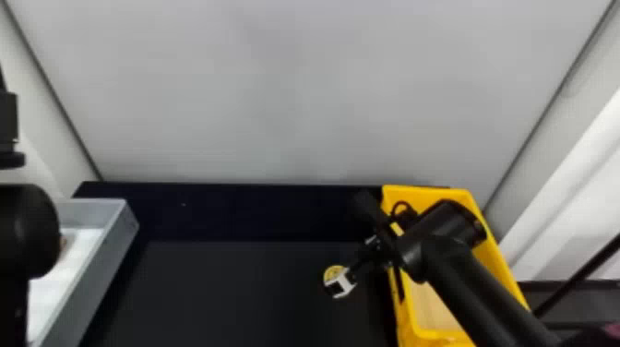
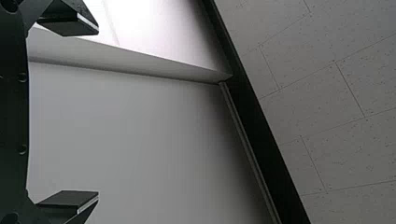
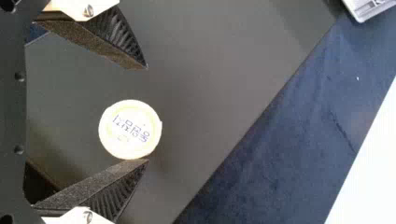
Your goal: Pick up the round yellow can and place it in the yellow rectangular box
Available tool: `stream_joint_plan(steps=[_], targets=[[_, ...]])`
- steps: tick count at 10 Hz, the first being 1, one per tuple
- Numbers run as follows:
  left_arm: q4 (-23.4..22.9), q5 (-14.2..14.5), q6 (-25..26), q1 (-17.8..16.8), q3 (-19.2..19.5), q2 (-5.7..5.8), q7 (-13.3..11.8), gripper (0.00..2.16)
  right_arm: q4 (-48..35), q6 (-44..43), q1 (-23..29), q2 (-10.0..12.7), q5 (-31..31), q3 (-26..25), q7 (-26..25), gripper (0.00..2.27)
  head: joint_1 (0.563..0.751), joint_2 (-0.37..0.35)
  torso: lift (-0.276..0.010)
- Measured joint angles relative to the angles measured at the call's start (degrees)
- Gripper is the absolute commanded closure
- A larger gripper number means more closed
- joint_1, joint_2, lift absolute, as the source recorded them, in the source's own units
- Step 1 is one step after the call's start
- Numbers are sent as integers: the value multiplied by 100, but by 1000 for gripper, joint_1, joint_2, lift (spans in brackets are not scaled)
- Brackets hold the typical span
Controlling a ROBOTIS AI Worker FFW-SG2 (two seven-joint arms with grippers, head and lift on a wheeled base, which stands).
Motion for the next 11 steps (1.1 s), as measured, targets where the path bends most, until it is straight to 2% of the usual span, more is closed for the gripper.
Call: stream_joint_plan(steps=[11], targets=[[101,52,-79,-64,-137,3,17,47,781,-848,-140,41,-48,-77,-355,58,694,-56,0]])
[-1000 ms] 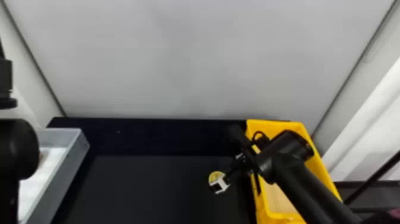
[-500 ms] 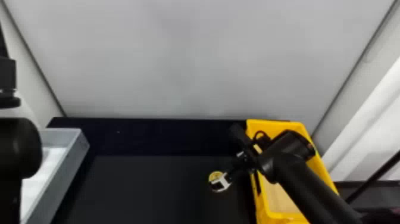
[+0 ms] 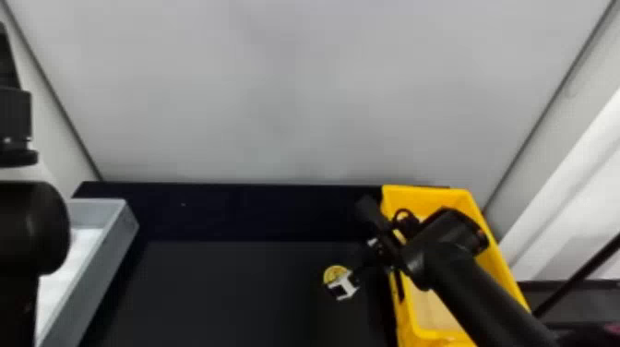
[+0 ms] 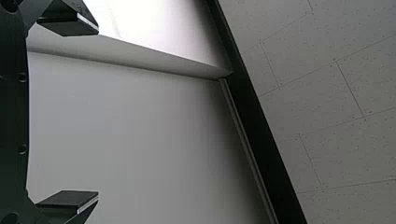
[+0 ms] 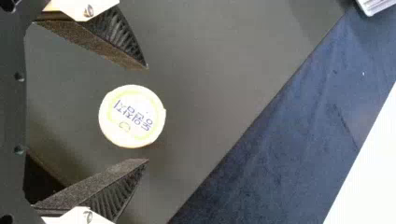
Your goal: Pick up the round yellow can and place it in the yellow rectangular box
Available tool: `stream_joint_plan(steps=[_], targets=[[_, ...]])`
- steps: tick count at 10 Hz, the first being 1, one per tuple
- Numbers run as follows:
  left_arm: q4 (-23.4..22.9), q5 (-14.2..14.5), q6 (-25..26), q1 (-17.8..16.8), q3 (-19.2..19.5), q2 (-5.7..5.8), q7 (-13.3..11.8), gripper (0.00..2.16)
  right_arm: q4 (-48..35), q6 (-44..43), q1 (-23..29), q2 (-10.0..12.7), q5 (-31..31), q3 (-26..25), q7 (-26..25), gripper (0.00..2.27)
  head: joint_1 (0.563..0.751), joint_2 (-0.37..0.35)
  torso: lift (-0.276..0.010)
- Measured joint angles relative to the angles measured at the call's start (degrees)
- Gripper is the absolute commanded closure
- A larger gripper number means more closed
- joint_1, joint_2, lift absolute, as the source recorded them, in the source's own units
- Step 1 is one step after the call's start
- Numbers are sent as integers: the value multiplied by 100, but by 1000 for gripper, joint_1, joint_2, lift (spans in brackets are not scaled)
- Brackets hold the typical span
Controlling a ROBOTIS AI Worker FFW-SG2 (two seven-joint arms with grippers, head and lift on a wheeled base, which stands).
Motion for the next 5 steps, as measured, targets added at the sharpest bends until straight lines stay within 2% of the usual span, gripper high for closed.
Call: stream_joint_plan(steps=[5], targets=[[48,26,-59,-22,-52,-10,7,45,321,-386,7,57,-35,5,-225,127,694,-56,0]])
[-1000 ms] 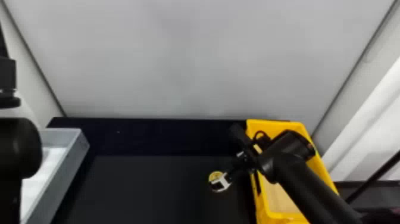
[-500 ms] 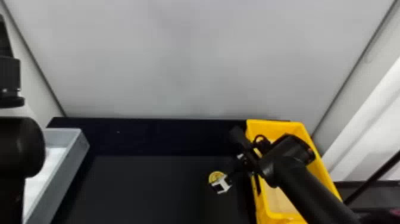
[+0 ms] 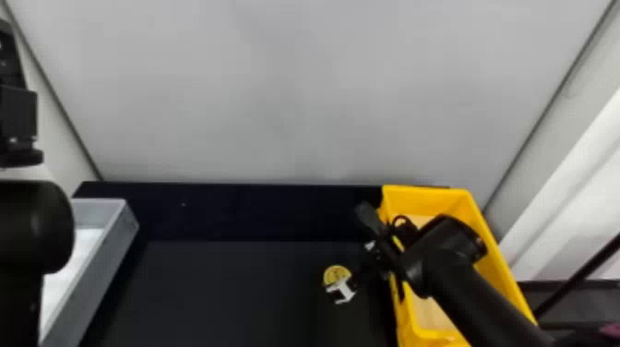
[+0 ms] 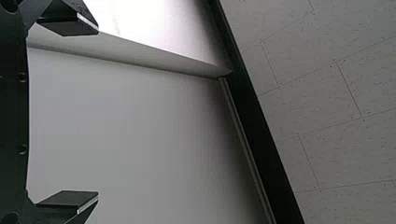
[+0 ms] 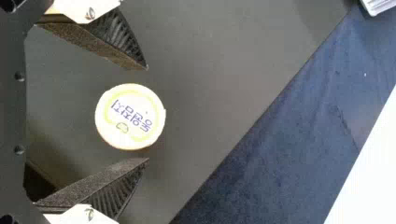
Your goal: Pick up the round yellow can and place it in the yellow rectangular box
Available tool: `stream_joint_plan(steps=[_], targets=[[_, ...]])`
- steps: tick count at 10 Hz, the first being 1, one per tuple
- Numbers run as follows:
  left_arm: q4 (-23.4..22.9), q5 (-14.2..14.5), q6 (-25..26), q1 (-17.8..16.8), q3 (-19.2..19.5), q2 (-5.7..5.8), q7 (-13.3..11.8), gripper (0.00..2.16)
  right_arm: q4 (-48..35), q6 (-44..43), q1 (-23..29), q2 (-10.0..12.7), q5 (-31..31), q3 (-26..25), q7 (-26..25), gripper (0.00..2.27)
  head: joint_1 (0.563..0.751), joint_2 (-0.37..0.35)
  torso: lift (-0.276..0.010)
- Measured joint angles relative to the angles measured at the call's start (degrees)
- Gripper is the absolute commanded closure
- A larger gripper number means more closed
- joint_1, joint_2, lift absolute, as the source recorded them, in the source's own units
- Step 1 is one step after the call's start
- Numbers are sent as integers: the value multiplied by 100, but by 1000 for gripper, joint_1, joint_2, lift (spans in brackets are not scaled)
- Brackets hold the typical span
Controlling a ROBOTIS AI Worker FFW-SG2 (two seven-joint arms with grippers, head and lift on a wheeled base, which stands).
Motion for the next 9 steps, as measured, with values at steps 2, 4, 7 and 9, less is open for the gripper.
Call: stream_joint_plan(steps=[2,4,7,9], targets=[[18,5,-13,-12,-19,-5,6,45,74,-50,3,2,0,16,-36,526,694,-56,0],[25,13,-17,-15,-28,-8,10,45,87,-66,13,2,0,30,-46,668,694,-56,0],[26,42,-19,14,-6,14,4,45,-113,67,76,-18,0,45,26,678,694,-56,0],[24,71,-19,57,14,43,2,45,-463,320,193,-47,28,44,134,679,694,-56,0]])
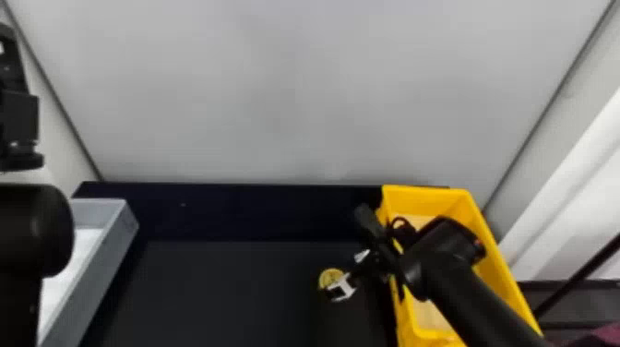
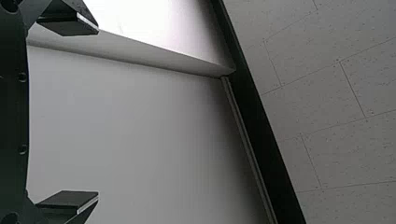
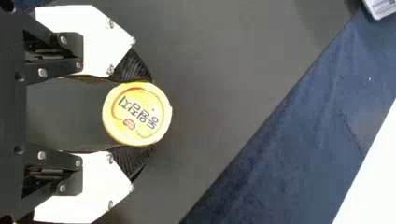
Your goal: Pick up the round yellow can and place it in the yellow rectangular box
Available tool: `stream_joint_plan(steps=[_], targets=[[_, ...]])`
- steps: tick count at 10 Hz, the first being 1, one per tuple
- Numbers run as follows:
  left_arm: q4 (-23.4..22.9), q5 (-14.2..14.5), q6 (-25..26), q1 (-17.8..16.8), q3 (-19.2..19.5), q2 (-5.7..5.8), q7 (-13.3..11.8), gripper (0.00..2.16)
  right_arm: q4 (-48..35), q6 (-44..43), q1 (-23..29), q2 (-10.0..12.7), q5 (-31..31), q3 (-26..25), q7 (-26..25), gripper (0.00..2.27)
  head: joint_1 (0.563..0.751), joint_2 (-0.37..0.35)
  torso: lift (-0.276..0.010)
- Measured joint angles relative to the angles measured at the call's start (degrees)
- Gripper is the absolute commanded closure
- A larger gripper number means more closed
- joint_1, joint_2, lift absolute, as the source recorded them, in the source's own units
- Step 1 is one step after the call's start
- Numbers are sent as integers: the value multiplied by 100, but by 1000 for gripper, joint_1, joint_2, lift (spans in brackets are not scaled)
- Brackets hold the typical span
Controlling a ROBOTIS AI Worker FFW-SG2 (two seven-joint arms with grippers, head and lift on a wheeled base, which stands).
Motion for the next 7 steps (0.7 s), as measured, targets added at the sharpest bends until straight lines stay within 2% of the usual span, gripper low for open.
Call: stream_joint_plan(steps=[3,7], targets=[[-24,29,20,53,29,30,0,45,-1425,884,332,-149,429,-269,397,679,694,-56,0],[-39,45,67,77,18,37,-8,45,-3148,1836,521,-341,1330,-1013,841,678,694,-56,0]])
